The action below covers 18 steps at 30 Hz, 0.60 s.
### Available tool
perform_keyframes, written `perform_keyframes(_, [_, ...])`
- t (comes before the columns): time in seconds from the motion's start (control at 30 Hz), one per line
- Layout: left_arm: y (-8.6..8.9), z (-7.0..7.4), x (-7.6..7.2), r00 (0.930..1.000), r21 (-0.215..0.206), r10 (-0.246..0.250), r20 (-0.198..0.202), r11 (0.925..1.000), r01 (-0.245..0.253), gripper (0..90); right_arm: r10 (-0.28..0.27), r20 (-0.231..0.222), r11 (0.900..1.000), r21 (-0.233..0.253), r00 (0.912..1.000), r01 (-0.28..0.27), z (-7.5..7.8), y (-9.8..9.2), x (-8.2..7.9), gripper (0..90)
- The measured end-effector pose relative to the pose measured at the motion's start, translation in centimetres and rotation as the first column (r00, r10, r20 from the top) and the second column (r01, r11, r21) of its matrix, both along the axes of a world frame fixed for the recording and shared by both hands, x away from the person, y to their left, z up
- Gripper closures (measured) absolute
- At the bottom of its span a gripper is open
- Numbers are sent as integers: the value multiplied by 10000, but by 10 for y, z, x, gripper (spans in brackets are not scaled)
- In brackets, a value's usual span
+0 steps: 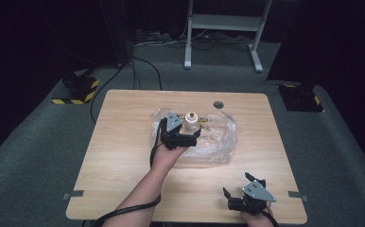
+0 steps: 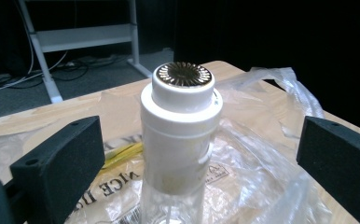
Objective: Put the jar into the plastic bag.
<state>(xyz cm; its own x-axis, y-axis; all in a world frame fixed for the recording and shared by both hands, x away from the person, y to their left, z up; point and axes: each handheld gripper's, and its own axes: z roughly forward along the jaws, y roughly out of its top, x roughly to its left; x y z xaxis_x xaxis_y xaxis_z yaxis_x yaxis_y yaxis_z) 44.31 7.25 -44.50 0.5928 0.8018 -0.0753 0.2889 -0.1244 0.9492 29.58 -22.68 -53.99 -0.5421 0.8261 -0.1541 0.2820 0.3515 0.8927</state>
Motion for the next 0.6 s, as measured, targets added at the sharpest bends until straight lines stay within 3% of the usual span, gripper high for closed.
perform_keyframes(0.6, [22, -6, -34, 9983, -18, -559, -139, 9984, 559, 9, -77, 42, 9999, -116, 10000, 78, 0, 1, -1, 9])
